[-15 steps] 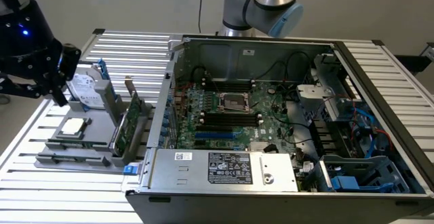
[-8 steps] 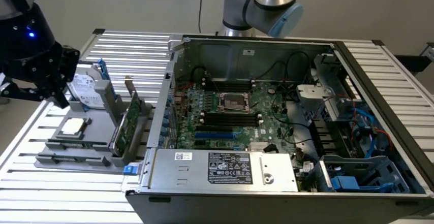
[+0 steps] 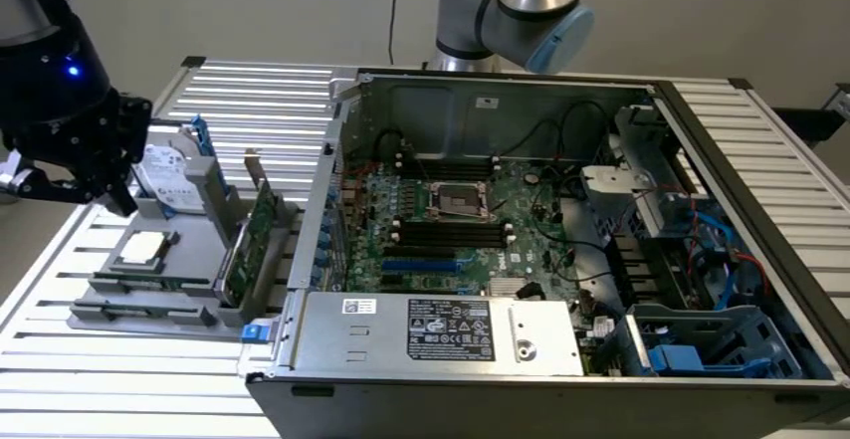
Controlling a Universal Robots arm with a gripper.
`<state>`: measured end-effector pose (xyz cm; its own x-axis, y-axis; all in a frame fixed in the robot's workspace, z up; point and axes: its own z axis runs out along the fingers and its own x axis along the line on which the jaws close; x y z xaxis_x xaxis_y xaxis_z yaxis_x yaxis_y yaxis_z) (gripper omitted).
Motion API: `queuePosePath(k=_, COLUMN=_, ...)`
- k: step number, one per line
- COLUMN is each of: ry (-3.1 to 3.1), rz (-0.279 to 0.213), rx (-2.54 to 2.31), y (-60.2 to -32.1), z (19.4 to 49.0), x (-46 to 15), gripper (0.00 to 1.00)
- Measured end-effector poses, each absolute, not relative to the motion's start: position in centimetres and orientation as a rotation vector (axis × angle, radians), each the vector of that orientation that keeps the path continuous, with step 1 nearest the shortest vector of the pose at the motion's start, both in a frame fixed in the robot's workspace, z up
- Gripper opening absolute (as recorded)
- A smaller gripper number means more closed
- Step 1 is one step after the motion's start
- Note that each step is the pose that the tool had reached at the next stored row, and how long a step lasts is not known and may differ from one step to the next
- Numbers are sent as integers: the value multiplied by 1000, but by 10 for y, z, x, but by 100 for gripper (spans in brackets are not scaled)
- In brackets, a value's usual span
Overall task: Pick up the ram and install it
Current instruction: 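Pick up the ram and move it above insertion slot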
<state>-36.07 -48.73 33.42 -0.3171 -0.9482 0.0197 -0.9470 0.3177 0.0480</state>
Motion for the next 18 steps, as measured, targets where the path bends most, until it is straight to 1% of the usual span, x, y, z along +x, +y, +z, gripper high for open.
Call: queuePosePath(k=18, ry=-2208, rz=-28, rx=2172, y=-488, z=325, x=-362, gripper=11)
